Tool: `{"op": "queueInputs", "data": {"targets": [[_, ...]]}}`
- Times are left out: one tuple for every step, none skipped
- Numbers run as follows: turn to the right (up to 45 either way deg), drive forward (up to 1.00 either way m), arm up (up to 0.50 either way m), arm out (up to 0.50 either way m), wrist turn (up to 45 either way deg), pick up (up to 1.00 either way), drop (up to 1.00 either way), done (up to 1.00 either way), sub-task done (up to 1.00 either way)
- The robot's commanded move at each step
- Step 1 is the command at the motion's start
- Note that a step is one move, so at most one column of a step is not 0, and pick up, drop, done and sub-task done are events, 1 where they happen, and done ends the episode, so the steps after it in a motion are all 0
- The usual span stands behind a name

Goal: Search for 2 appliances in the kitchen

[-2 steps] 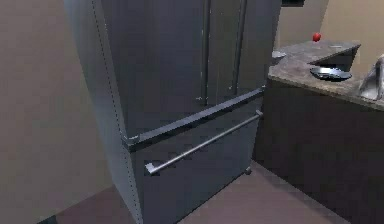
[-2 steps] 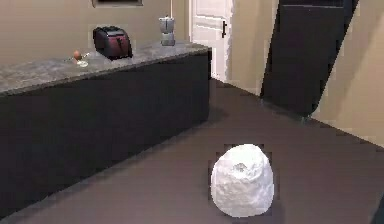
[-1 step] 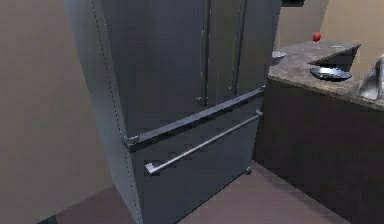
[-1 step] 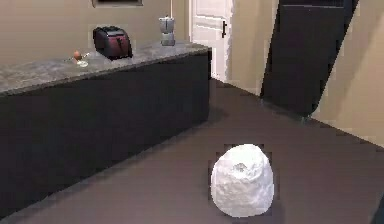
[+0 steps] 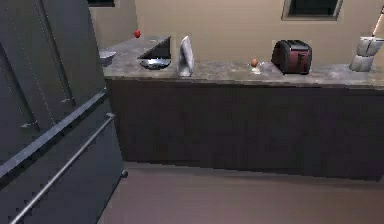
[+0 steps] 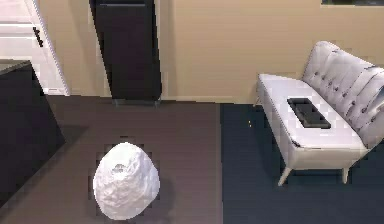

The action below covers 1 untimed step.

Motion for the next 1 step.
{"op": "queueInputs", "data": {"targets": [[6.0, 0.00, 0.00, 0.00, 0.0, 0.00, 0.00, 0.00, 0.00]]}}
